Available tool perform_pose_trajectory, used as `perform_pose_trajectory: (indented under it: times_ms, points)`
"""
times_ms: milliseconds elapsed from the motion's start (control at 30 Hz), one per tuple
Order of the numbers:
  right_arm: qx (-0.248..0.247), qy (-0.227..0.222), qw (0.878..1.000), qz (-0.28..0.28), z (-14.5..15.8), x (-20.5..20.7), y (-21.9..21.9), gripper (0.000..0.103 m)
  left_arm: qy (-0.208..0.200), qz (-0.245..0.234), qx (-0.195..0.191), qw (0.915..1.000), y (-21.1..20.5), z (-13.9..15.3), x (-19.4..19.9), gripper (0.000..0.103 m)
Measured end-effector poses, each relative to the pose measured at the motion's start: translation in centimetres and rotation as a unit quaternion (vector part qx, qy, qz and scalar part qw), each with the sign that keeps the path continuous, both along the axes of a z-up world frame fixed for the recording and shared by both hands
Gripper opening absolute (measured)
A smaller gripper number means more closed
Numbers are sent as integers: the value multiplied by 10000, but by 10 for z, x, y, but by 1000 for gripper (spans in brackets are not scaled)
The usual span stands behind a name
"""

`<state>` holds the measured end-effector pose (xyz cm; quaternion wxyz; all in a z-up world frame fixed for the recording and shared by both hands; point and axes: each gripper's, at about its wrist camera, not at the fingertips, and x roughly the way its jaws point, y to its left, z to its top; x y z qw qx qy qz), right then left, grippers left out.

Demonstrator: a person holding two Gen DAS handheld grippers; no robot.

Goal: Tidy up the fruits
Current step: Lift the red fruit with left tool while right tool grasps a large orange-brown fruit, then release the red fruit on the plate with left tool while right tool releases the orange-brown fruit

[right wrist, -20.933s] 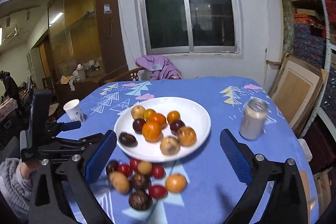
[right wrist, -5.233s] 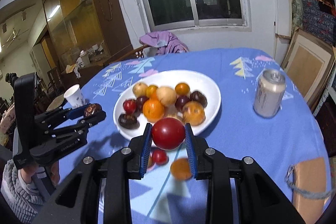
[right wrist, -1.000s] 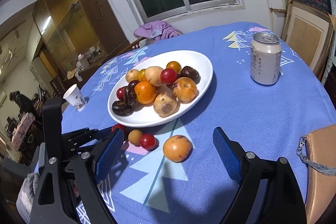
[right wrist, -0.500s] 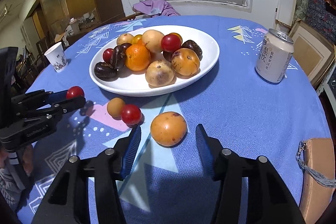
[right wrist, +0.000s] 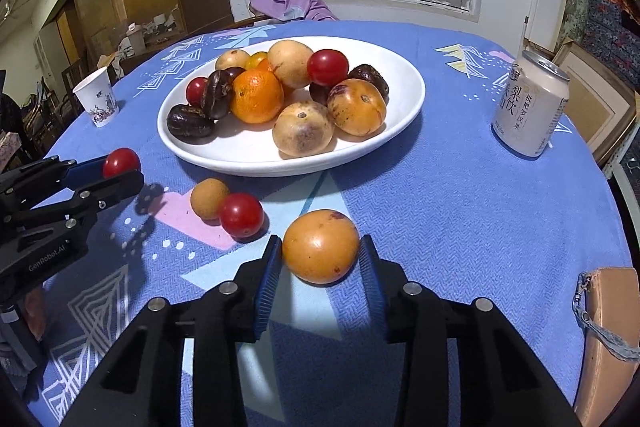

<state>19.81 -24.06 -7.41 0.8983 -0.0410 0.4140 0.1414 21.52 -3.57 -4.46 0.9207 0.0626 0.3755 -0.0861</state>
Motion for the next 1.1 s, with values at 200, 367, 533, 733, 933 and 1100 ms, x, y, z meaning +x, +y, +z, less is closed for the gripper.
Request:
perform_pose_trajectory:
  times_ms: [200, 367, 533, 733, 933, 1100]
  points:
    - [213, -49, 9997, -73, 9, -5, -8, 40, -185, 59, -46, 9998, 5, 11, -4, 32]
    - [613, -620, 9959, -248, 44, -33, -27, 40, -297, 139, -438, 9985, 26, 33, -9, 32]
    - [1062, -1081, 9877, -378, 74, -59, -51, 40, -466, 226, -567, 9970, 39, 55, -10, 32]
    - [1164, -1207, 9853, -338, 89, -57, -56, 40, -705, 297, -341, 9965, 30, 67, -11, 32]
    - [1032, -1138, 9879, -236, 91, -47, -46, 40, -764, 374, -207, 9962, 20, 70, 1, 32]
    - [894, -1123, 9894, -227, 98, -26, -38, 40, -784, 384, -160, 9961, 13, 74, 22, 32]
